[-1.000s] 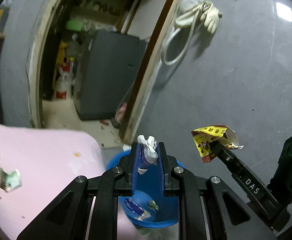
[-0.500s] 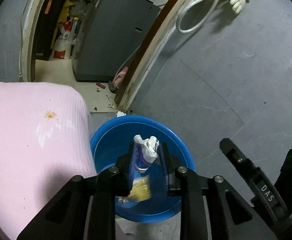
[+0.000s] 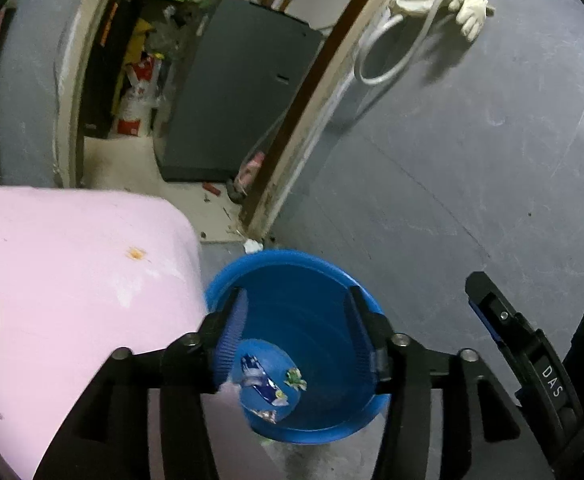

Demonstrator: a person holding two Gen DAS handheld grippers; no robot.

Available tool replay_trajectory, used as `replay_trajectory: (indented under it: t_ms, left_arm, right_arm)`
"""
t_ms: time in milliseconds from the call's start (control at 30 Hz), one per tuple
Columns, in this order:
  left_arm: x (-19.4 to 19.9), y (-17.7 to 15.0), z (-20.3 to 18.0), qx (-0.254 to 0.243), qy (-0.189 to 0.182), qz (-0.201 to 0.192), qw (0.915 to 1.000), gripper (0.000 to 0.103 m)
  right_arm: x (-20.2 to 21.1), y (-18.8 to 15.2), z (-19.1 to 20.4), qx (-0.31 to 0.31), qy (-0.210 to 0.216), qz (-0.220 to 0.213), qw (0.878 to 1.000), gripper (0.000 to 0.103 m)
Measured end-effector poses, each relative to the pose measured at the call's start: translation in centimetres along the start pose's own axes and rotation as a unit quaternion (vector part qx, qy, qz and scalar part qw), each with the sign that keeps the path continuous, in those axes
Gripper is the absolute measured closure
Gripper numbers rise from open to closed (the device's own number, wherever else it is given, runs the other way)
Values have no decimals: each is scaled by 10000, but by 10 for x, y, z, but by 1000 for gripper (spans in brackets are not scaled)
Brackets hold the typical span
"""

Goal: Collect trash
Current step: 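Carry the yellow packet and white wrapper over the blue basin and open both tools, then move both open tools back over the trash on the table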

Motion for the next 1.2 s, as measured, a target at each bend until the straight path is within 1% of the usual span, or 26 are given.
replay_trajectory:
  t_ms: [33, 67, 100, 167, 233, 267, 333, 400, 467, 567, 700, 833, 1000, 1200]
  left_arm:
    - [7, 1, 0, -23, 56, -91, 9999, 44]
    - [14, 2, 0, -42, 129, -185, 9997, 36]
    - [23, 3, 1, -77, 220, -321, 9992, 33]
    - [36, 4, 2, -153, 328, -488, 9981, 24]
    - [52, 6, 3, -230, 540, -678, 9960, 20]
    - [59, 7, 4, -263, 642, -750, 9948, 14]
    - [75, 8, 5, -337, 849, -975, 9910, 10]
    - [93, 7, 5, -488, 1017, -1218, 9861, 8]
    - [110, 6, 5, -649, 1171, -1399, 9811, 4]
    - [132, 2, 3, -915, 1394, -1617, 9726, 3]
    - [153, -3, 4, -1117, 1565, -1770, 9652, 3]
    - [176, -4, 11, -1147, 1740, -1952, 9584, 2]
    - [202, -5, 16, -1187, 1962, -2041, 9517, 2]
    - [236, -10, 20, -1220, 2192, -2166, 9435, 2]
  right_arm:
    - [3, 1, 1, 17, 5, -64, 10000, 39]
    - [5, 1, 3, 34, 13, -127, 9999, 29]
    - [7, 2, 5, 54, 35, -205, 9998, 25]
    - [12, 5, 10, 126, 53, -321, 9994, 24]
    - [16, 6, 15, 198, 45, -431, 9989, 21]
    - [18, 7, 17, 212, 66, -491, 9985, 19]
    - [23, 9, 22, 236, 147, -614, 9977, 15]
    - [30, 11, 30, 284, 207, -775, 9964, 6]
    - [37, 12, 38, 362, 247, -966, 9944, 0]
    - [44, 12, 52, 541, 363, -1161, 9911, 0]
    - [50, 12, 70, 722, 520, -1273, 9879, 0]
    - [56, 11, 89, 852, 678, -1335, 9850, 0]
    - [66, 11, 117, 1060, 805, -1455, 9804, 0]
    - [79, 9, 144, 1235, 1070, -1569, 9740, 0]
Point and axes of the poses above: each gripper's, at about its wrist camera, not at the fingertips, and x roughly against the way its jaws point, z to its left, y to its top, the point moved 1 cm from there along -x, roughly the way its jaws point, and after that the axes turned 11 degrees about -y, right-handed, at the moved point
